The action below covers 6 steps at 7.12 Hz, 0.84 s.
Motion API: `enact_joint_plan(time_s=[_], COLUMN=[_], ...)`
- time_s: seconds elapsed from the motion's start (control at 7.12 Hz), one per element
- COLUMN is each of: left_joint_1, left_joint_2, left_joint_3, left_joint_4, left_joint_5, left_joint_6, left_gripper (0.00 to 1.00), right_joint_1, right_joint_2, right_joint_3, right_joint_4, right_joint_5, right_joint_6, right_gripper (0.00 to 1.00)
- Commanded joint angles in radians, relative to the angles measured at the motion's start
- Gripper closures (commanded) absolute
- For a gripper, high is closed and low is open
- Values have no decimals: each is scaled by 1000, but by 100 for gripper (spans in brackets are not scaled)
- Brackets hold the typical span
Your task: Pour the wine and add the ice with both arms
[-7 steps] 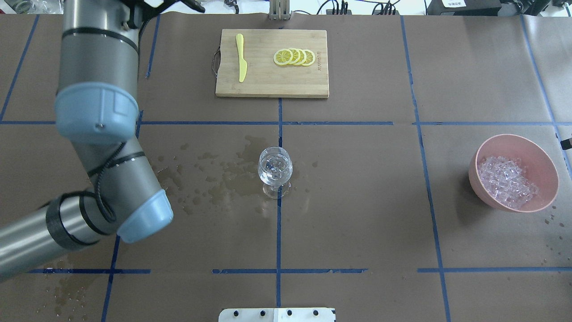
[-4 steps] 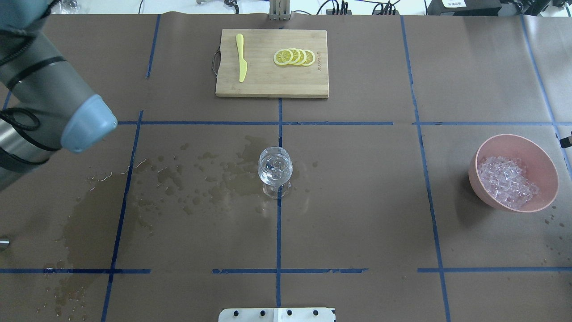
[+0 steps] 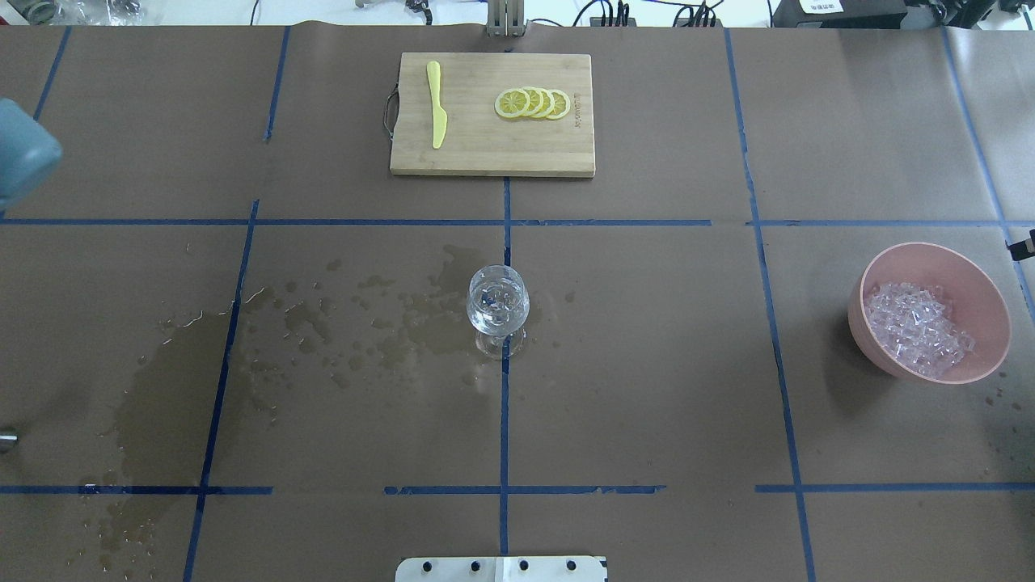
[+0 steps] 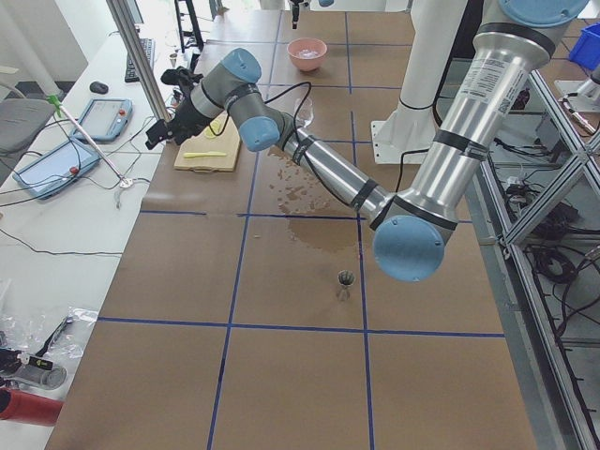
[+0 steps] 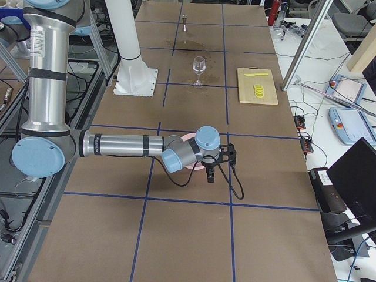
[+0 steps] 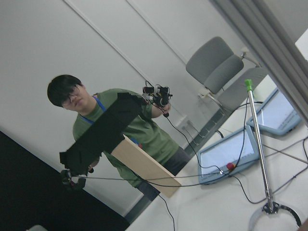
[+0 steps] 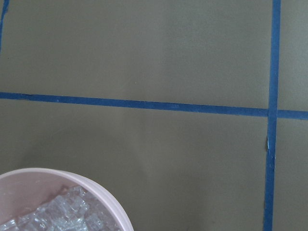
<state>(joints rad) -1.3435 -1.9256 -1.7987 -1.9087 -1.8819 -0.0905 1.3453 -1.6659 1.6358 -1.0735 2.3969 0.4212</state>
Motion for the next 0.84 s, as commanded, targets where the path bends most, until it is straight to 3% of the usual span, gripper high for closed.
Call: enact_joint_plan(time_s=[0.0, 0.14, 0.42, 0.7], left_joint_1=[-117, -135, -175, -201], left_joint_2=[89, 143, 355, 446], left_joint_3=[-1, -1, -23, -63], left_joint_4=[283, 354, 350, 349], left_joint_5=[-303, -353, -471, -509], left_joint_6=[-41, -43, -28, -32], left_gripper=[0, 0, 0, 0], right_joint_1=[-8, -41, -133, -190], right_joint_2=[20, 18, 3, -29], right_joint_3=[13, 53, 81, 137], right_joint_4=[1, 3, 132, 150], right_joint_5=[-4, -4, -11, -40], right_joint_6=[46, 107, 291, 349], right_gripper=[0, 0, 0, 0])
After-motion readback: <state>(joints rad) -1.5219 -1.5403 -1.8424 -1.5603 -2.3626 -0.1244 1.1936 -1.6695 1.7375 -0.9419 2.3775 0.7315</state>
